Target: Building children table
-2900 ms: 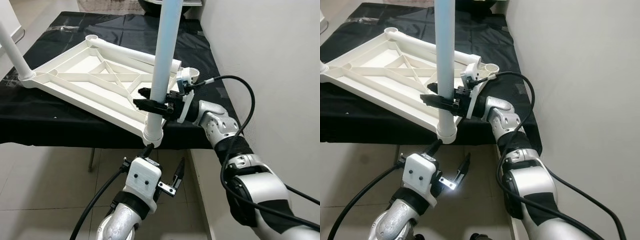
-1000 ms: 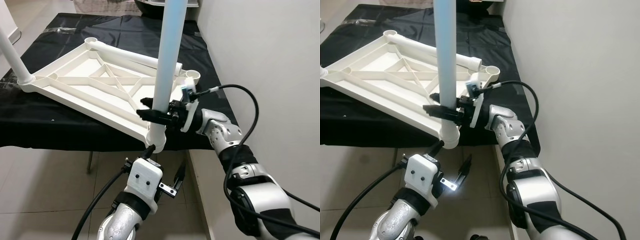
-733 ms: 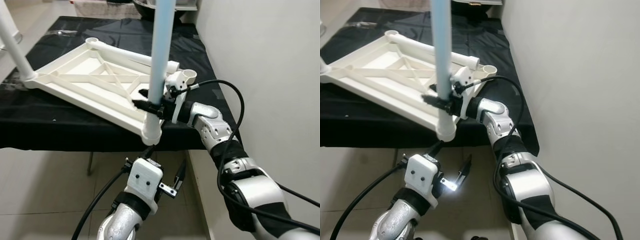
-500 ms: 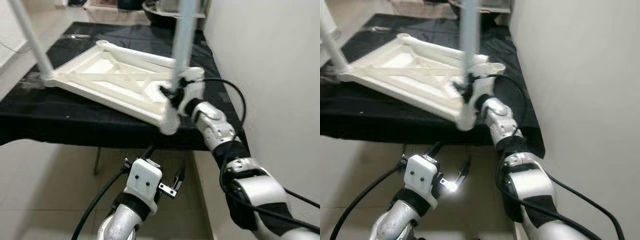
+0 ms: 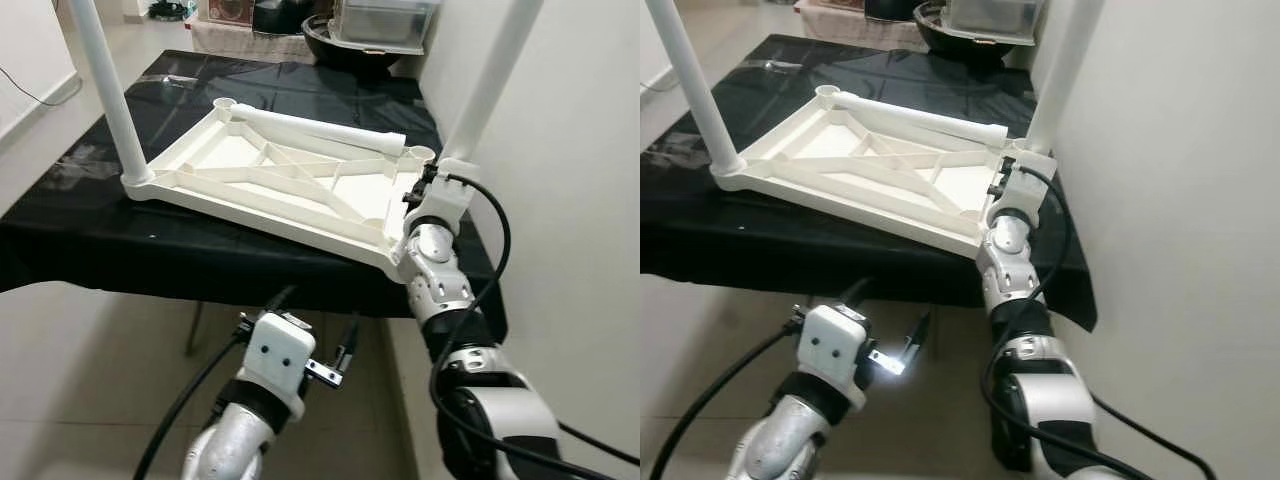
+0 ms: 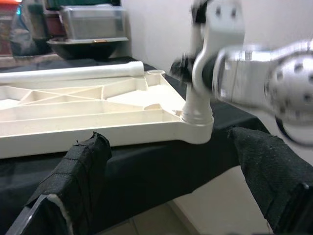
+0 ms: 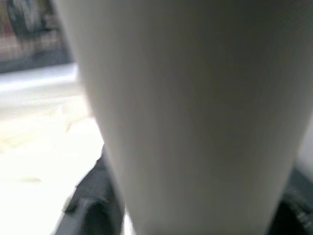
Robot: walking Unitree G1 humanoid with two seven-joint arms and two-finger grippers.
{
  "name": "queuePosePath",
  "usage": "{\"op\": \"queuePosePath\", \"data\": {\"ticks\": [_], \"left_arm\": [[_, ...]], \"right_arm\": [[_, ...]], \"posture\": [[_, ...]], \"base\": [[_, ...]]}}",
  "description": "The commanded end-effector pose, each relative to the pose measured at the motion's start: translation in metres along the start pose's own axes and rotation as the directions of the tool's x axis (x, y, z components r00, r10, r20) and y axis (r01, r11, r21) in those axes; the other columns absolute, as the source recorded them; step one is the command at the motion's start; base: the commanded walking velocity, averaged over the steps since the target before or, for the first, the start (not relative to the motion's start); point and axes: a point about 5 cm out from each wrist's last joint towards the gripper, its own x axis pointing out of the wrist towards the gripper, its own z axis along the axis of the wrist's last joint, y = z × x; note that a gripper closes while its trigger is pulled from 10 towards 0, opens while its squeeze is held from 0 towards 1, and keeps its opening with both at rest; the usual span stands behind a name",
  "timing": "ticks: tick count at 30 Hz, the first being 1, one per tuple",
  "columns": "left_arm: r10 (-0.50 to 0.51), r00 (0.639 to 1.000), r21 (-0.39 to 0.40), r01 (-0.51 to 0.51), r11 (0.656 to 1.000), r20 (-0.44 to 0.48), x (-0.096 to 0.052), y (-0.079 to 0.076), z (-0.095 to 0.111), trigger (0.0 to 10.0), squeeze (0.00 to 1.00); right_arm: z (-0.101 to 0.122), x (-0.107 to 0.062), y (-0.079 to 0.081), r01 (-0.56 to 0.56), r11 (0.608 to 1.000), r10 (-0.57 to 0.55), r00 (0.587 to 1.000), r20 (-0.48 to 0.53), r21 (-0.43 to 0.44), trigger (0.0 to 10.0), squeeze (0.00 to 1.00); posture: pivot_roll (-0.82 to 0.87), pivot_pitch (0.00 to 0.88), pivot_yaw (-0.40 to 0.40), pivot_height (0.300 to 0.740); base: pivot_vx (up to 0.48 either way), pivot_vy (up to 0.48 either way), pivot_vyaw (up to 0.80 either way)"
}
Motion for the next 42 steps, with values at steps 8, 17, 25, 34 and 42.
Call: {"op": "queuePosePath", "data": {"ticks": [8,17,25,34,42], "left_arm": [[0.001,1.0,0.016,0.0,1.0,-0.007,-0.001,0.004,-0.003,10.0,0.0],[-0.001,1.0,0.019,0.001,1.0,-0.006,-0.001,0.006,-0.001,10.0,0.0],[-0.016,1.0,0.009,0.016,1.0,-0.001,-0.001,0.005,0.001,10.0,0.0],[-0.019,1.0,0.012,0.019,1.0,-0.001,-0.002,0.005,0.0,10.0,0.0],[-0.025,1.0,0.005,0.025,1.0,-0.003,-0.001,0.002,-0.001,10.0,0.0]], "right_arm": [[0.014,0.0,0.021,-0.515,0.852,0.513,0.857,0.047,0.089,10.0,0.0],[0.021,-0.039,0.028,-0.985,0.131,0.991,0.129,-0.03,0.113,10.0,0.0],[0.024,-0.048,0.04,-0.984,-0.131,0.988,-0.14,-0.071,0.118,10.0,0.0],[0.018,-0.04,0.058,-0.998,0.068,0.991,0.066,-0.117,0.015,0.0,0.0],[0.017,-0.004,0.048,-0.719,0.691,0.712,0.694,-0.102,-0.067,0.0,0.0]], "posture": [[0.11,0.171,-0.096,0.74],[0.12,0.181,-0.098,0.74],[0.12,0.187,-0.101,0.74],[0.13,0.167,-0.1,0.74],[0.11,0.172,-0.096,0.74]], "base": [[0.0,0.0,0.0],[0.0,0.0,0.0],[0.0,0.0,0.0],[0.0,0.0,0.0],[0.0,0.0,0.0]]}}
